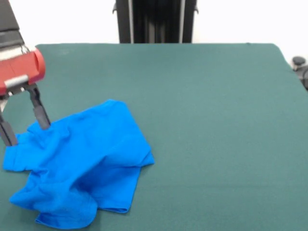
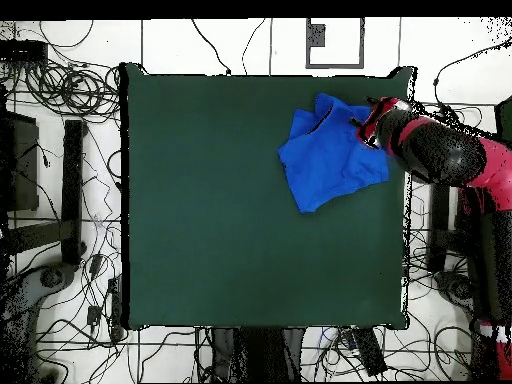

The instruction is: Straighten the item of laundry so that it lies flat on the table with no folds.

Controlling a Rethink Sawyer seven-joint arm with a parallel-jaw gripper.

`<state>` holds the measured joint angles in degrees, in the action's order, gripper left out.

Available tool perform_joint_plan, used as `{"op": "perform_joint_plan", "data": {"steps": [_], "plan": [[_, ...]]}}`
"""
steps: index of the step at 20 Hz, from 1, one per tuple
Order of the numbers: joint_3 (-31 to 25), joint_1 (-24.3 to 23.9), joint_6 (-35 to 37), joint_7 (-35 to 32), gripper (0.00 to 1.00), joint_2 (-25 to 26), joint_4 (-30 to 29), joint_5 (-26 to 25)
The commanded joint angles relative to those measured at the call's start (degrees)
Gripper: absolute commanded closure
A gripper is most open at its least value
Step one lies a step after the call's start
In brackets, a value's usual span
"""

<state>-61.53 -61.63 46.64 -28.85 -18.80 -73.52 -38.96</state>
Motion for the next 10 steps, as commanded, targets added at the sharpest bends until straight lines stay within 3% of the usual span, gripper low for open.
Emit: {"op": "perform_joint_plan", "data": {"steps": [1,10], "plan": [[8.6,3.5,-4.7,-14.8,0.0,-5.2,-10.8,-1.0],[11.8,4.8,-8.3,-16.9,0.0,-8.0,-13.7,1.3]]}}
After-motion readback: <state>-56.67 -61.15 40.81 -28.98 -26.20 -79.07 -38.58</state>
